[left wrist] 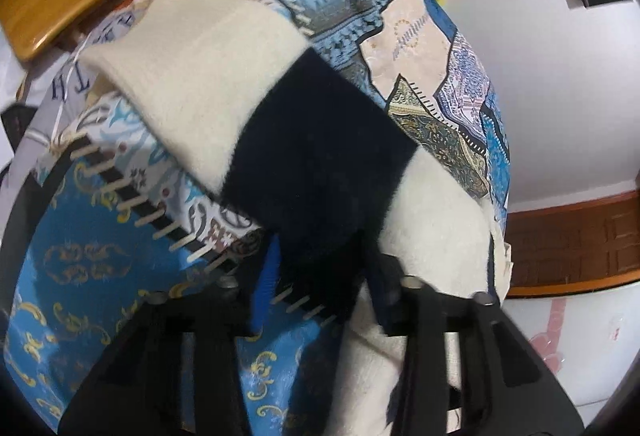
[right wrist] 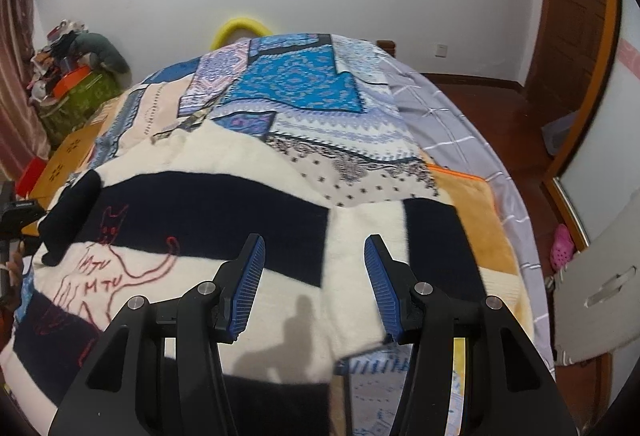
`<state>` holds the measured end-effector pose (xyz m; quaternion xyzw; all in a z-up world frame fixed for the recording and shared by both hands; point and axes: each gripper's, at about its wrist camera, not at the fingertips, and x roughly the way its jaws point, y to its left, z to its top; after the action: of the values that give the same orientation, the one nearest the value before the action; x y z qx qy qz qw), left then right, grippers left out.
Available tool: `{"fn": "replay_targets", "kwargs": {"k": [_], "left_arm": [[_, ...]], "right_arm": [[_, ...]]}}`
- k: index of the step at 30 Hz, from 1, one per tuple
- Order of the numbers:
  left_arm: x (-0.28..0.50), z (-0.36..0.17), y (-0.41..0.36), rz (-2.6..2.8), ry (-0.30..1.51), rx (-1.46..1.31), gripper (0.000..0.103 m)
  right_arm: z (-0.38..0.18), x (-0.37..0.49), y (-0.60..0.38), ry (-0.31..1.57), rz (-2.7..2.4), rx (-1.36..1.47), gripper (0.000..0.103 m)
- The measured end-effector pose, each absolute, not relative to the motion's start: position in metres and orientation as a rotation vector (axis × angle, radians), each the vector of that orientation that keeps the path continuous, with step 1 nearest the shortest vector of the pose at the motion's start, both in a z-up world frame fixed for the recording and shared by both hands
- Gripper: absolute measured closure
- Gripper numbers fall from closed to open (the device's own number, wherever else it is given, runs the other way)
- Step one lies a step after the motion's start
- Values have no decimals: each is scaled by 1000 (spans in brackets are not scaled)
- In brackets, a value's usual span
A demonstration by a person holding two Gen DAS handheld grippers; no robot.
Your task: Fold small clothes
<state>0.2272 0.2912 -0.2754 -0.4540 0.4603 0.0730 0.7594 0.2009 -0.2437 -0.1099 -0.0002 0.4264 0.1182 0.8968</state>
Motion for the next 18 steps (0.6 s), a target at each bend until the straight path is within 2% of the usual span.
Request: {"fn": "replay_targets", "kwargs": {"k": [1,4,10,18], "left_arm": [[229,-274,291,150,999,-982,80],[233,-265,285,144,989,-932,88],[235,-222,264,128,936,-761,90],[237,-152,210,-31,857,-675,90]], "right_arm": [[-110,201,-241,883,250,-3,55],[-108,201,-237,879,261,-5,55],[-104,200,-236,872,266,-3,55],[-93,196,-233,846,290,17,55]]}}
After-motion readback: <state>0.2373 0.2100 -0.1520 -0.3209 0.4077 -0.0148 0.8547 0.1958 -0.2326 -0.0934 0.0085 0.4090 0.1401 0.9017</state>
